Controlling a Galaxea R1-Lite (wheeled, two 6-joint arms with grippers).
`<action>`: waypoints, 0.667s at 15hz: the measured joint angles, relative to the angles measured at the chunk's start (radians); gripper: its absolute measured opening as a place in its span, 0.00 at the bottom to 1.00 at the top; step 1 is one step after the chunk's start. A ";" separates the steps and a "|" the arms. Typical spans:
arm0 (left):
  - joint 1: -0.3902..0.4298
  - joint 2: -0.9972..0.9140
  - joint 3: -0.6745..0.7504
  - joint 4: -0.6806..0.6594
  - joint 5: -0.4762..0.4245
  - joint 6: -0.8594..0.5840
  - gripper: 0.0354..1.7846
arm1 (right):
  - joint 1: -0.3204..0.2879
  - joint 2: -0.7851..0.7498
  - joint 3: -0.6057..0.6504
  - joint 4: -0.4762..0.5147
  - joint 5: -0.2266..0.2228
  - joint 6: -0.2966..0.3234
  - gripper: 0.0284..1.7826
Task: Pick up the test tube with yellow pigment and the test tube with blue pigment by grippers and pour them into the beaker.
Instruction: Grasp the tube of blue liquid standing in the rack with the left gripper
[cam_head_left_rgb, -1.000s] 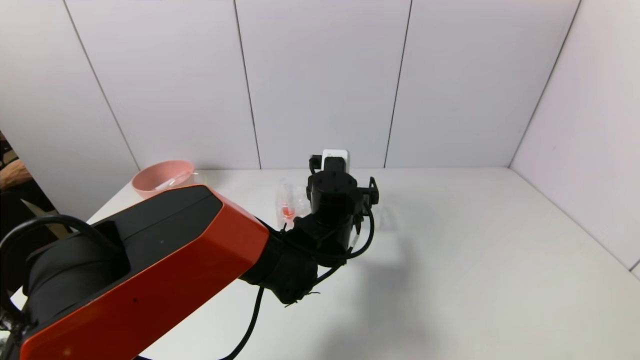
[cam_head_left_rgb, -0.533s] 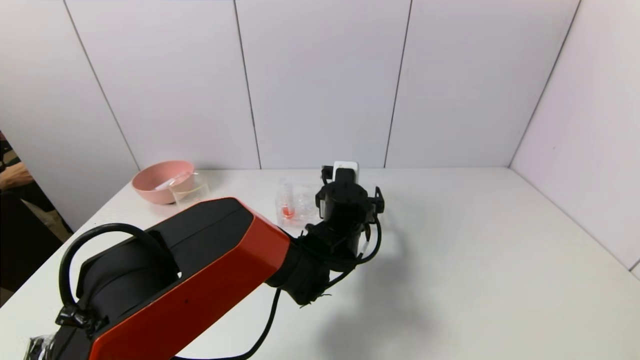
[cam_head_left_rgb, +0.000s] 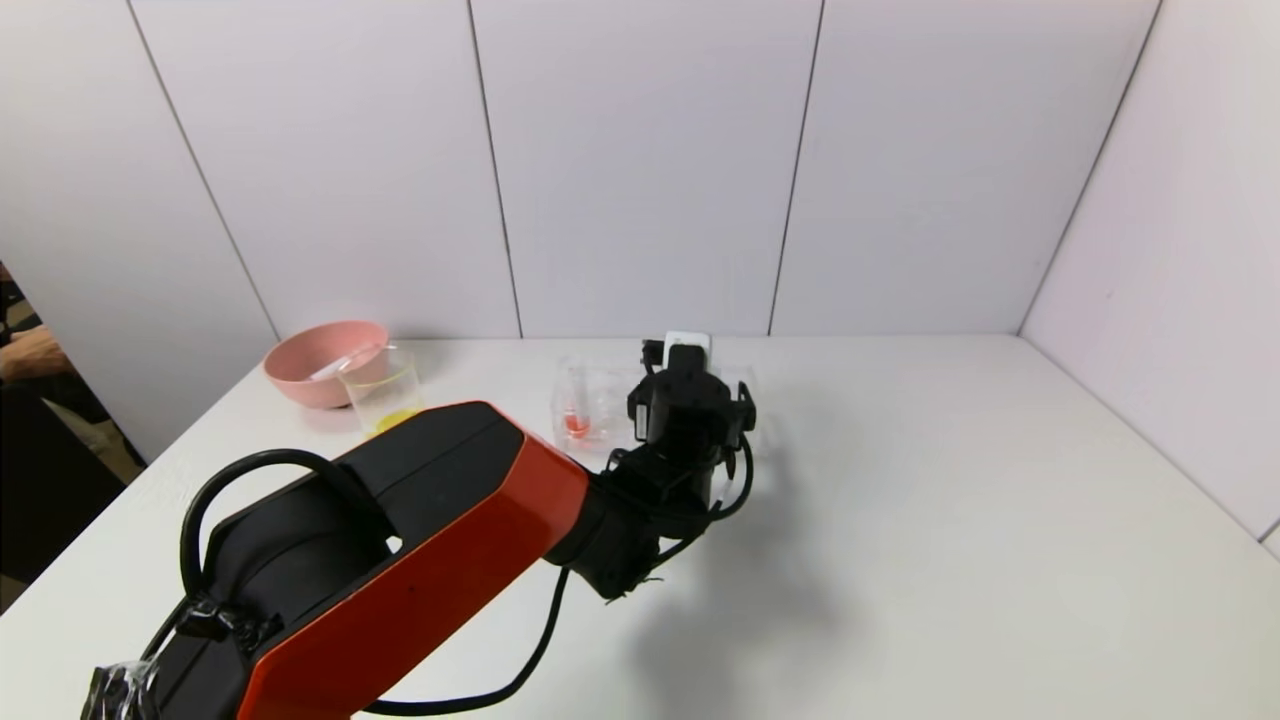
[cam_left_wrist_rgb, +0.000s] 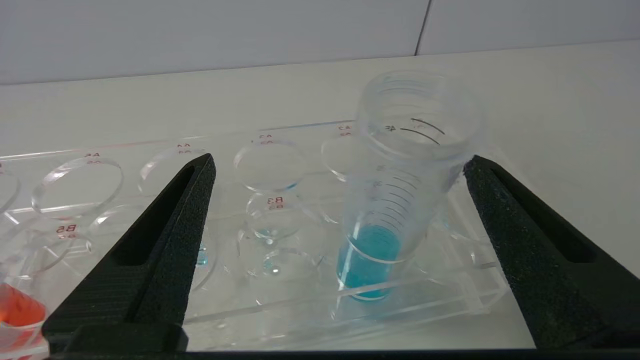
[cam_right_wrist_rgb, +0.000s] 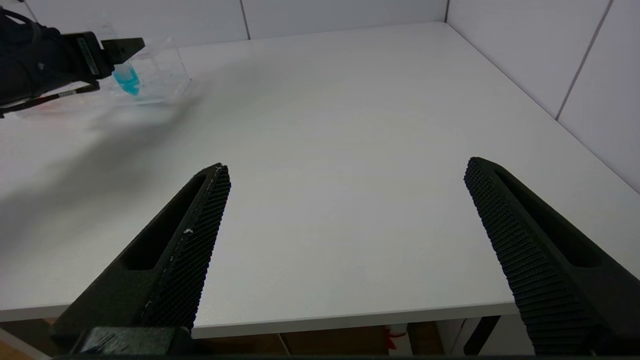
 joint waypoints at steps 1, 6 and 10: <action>0.000 0.000 -0.002 0.000 0.000 -0.001 0.91 | 0.000 0.000 0.000 0.000 0.000 0.000 0.96; 0.004 -0.005 -0.008 0.001 -0.003 0.001 0.49 | -0.001 0.000 0.000 0.000 0.000 0.000 0.96; 0.010 -0.004 -0.017 0.004 -0.007 0.001 0.24 | -0.001 0.000 0.000 0.000 0.000 0.000 0.96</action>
